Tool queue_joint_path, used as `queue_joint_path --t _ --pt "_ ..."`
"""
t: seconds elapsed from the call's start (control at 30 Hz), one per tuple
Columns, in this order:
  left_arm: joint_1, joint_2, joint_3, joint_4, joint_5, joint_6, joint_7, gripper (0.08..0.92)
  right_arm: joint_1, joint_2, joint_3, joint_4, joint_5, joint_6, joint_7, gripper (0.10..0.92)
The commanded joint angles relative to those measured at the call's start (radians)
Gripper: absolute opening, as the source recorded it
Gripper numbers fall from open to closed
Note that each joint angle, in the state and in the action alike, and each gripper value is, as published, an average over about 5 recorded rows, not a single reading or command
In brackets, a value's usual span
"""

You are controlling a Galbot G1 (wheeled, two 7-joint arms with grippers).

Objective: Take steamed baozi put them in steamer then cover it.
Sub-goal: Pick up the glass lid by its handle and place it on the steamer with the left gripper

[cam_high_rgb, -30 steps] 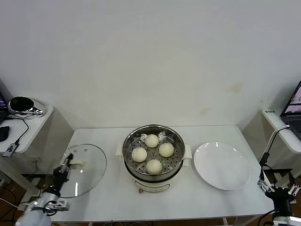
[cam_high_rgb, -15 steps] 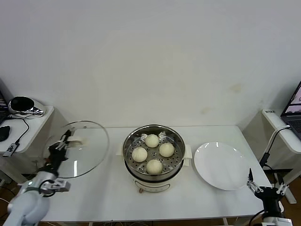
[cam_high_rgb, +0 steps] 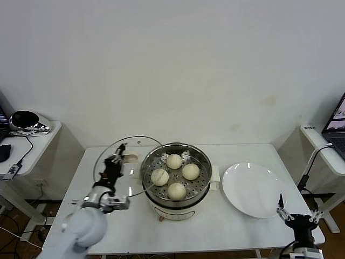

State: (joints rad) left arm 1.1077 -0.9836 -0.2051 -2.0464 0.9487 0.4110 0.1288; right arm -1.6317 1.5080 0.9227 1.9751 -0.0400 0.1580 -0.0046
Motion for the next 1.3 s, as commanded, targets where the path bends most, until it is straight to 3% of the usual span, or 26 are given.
queue_joint_path --t 0.03,0.2,0.37,1.3 --pt "-0.169 -0.19 0.251 0.034 0.238 0.159 0.131 0.15 0.013 0.017 -0.023 -0.02 -0.064 0.003 0.01 0.823" --pt "-0.171 -0.275 0.289 0.078 0.322 0.143 0.139 0.15 0.012 0.018 -0.023 -0.024 -0.066 0.004 0.011 0.823" --pt "-0.171 -0.315 0.309 0.111 0.346 0.128 0.134 0.15 0.009 0.019 -0.023 -0.026 -0.066 0.008 0.01 0.823" --pt "-0.163 -0.353 0.309 0.234 0.411 0.058 0.085 0.15 0.01 0.013 -0.036 -0.054 -0.062 0.026 0.006 0.823"
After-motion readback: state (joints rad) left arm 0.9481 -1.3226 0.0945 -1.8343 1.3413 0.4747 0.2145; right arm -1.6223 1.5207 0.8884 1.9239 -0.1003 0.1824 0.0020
